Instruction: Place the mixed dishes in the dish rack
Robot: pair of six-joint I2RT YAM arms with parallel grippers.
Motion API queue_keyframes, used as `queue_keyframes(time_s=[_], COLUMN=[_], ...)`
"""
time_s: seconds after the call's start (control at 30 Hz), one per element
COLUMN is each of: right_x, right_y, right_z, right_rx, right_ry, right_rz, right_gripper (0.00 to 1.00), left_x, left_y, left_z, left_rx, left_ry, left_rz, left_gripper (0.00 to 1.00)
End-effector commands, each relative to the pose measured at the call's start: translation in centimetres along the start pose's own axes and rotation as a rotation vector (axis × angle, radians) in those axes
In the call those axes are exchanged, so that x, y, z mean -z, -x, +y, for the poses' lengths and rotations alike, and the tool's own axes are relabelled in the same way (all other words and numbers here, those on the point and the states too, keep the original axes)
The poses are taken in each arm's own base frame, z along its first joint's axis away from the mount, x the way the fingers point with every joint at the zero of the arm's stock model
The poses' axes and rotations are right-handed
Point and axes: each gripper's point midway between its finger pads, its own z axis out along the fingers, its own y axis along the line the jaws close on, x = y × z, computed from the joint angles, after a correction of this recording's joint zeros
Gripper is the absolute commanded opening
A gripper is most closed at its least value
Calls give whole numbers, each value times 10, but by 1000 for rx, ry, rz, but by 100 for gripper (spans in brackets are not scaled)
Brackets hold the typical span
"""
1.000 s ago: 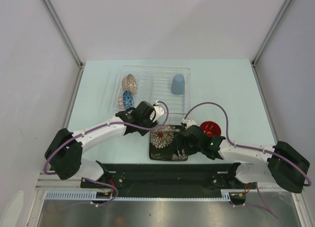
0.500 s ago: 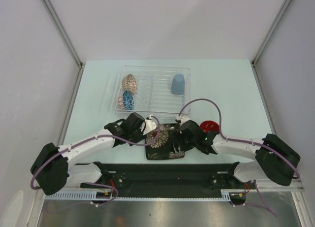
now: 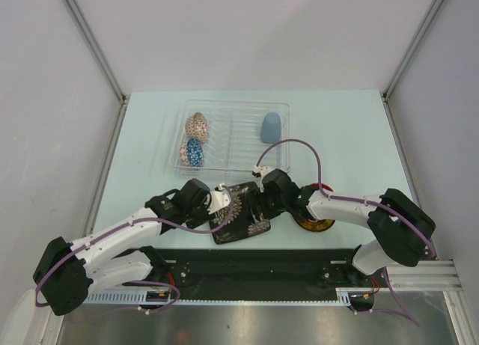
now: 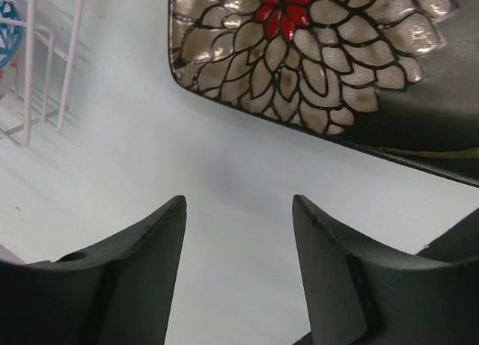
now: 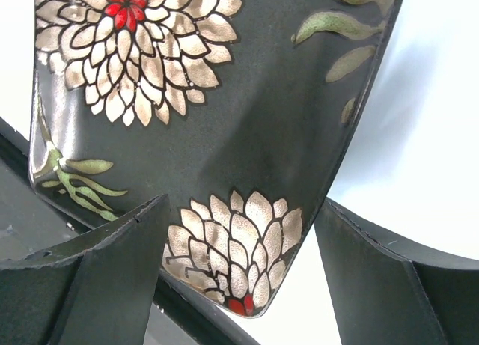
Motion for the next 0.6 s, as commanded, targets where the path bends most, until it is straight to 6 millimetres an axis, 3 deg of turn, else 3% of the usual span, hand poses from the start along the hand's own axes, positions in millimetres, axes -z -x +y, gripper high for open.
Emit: queue_keyframes(time_s=[0.0,0.3,0.57], right_x=[-8,-26,-48], right_y=[24,18,18], right_z=[17,-7,-14], right_rx=[19,-56,-96], right_ry=[79,78,118], right_rz=[-35,18,21], right_gripper=[82,81,79], left_x=[2,-4,-16], left_y=[-10,-22,-7], left_z=[-12,-18,-15], left_rx=[-18,-36,-15], left_ry=[-58,-74,-75], left_rz=[11,52,42], left_gripper=[63,63,62])
